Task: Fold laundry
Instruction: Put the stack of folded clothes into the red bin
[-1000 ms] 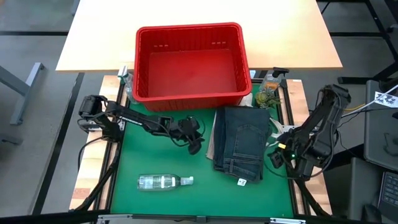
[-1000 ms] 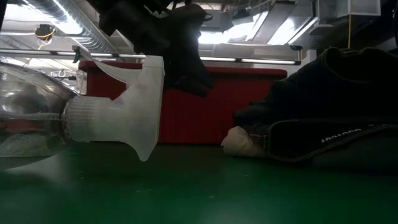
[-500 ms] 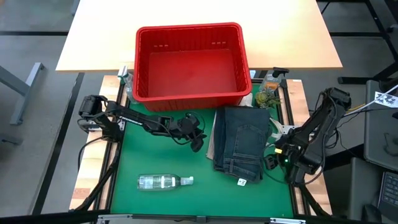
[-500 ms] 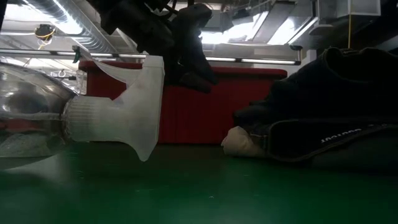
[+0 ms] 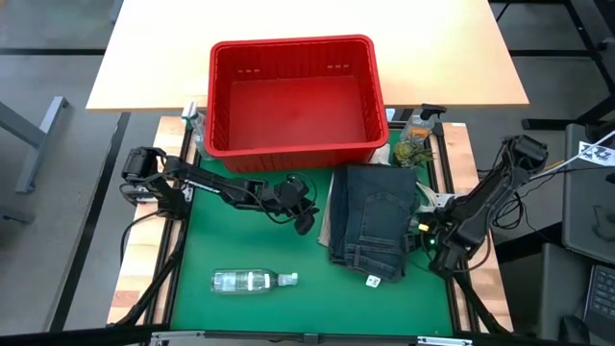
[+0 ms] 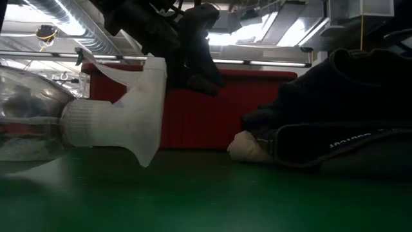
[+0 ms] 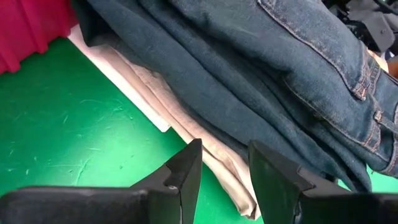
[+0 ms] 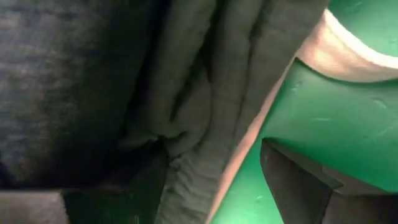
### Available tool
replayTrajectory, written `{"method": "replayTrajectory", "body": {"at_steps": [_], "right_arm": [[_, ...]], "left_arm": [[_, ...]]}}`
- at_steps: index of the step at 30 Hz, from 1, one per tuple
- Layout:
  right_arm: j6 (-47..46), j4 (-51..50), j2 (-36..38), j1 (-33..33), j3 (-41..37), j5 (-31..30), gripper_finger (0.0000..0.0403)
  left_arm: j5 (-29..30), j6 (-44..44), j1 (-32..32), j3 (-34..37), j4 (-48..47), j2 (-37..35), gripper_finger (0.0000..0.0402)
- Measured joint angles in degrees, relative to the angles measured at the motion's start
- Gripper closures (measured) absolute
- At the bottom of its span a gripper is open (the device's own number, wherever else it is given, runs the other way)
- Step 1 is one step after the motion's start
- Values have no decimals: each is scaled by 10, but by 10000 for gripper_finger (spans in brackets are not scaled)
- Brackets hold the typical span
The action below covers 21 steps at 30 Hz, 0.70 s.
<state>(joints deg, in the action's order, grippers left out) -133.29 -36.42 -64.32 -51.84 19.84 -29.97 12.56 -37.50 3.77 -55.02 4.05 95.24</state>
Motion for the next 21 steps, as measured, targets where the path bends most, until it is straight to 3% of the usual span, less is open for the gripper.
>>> {"method": "replayTrajectory", "body": {"at_steps": [7,21], "right_arm": [[-2,10,-1,1,-7,-24,146],[-1,35,-7,3,-9,-45,146]], "left_arm": [[4,-11,0,-1,5,11,276],[-17,-164,-15,0,105,144,276]]}}
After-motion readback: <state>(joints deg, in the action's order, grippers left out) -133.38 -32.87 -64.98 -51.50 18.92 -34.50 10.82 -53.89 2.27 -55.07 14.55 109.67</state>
